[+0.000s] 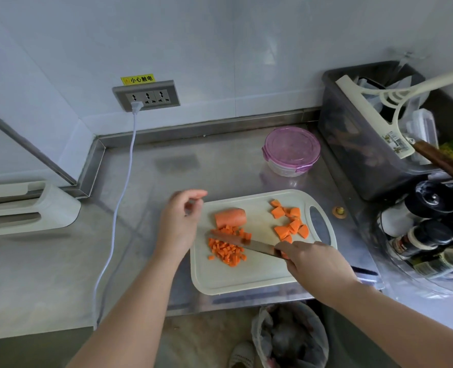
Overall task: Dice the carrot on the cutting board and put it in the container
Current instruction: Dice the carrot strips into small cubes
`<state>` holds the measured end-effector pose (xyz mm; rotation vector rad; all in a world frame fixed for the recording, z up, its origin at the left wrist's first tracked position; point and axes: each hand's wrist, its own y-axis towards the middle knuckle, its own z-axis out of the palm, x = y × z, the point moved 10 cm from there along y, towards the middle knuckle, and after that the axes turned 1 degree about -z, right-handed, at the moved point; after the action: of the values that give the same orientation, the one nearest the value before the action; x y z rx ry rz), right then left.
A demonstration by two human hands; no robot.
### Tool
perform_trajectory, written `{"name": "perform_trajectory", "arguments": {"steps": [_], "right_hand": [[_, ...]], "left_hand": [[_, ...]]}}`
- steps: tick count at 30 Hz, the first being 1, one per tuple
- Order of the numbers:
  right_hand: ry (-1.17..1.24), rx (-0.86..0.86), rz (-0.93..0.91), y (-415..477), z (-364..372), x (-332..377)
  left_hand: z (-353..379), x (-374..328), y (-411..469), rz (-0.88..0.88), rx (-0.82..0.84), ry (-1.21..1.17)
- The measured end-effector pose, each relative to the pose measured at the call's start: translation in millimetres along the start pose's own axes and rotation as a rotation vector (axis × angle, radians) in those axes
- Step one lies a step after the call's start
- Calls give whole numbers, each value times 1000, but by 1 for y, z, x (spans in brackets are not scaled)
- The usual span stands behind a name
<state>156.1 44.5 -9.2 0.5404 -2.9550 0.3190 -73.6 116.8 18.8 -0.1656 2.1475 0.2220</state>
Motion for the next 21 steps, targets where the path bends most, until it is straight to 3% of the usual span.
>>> {"name": "perform_trajectory", "arguments": {"steps": [4,7,15,21], "right_hand": [[-101,-28,-77,5,-6,7],[-156,-61,-95,8,-8,10],[-227,-109,-149,11,-7,14],[-160,-127,11,-3,-18,-22]], "left_hand": [[69,-31,-20,148,605,262],[99,-21,-33,216,762,512],[91,12,-22,166,652,566],[59,-12,4,146,296,366]]}}
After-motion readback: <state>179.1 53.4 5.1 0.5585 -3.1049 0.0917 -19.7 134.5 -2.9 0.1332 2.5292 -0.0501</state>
